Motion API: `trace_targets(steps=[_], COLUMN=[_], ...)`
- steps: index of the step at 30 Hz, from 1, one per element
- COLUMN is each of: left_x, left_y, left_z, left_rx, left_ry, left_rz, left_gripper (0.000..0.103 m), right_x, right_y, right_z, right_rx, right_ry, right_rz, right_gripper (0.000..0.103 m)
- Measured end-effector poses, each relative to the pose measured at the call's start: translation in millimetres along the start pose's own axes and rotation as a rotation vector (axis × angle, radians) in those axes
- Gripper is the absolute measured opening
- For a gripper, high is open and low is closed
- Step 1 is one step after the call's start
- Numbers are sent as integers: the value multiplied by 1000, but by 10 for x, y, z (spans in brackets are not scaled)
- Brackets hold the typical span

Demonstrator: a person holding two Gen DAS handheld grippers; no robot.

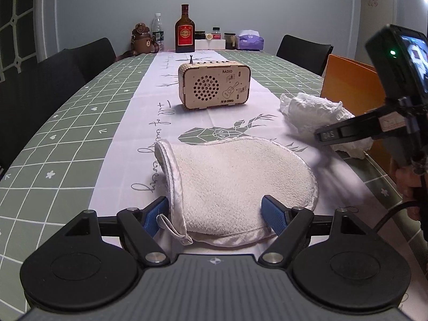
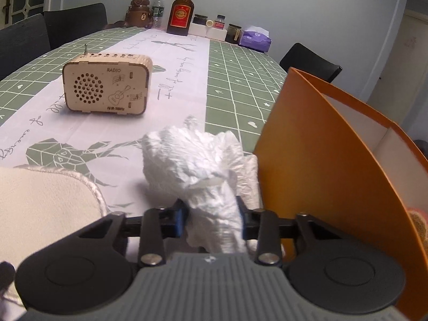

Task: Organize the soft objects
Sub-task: 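Grasp the crumpled white plastic bag with the right tool, then grasp the white towel mitt by its edge with the left tool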

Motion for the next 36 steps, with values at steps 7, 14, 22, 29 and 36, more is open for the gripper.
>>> trace_targets(steps=[7, 14, 22, 29, 36], left_x=[1, 19, 5, -9, -78], left_y=[5, 17, -31, -27, -130], left_z=[3, -18, -24, 4, 115], left_rx=[-8, -19, -46, -53, -44], left_ry=[0, -4, -10, -1, 3], left_rz=[-3, -15, 22, 16, 51], left_gripper=[92, 95, 96, 101, 103], right_x=[228, 564, 606, 616, 626], right_y=[29, 72, 112, 177, 174], right_z=[-333, -825, -813, -765, -780], right_rx=[-158, -292, -332, -336, -356], right_ry=[30, 43, 5, -56, -74], right_rz=[-28, -73, -51, -82, -83], right_gripper=[25, 46, 87, 74, 70])
Point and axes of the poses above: each gripper's, at about its wrist camera, not at the fingertips, and z roughly the way its jaws point, y to its left, x to its underside, the point moved 10 cm from there along z, roughly the way its jaws point, and after that the axes turned 7 degrees about x, right-handed, at the moved point
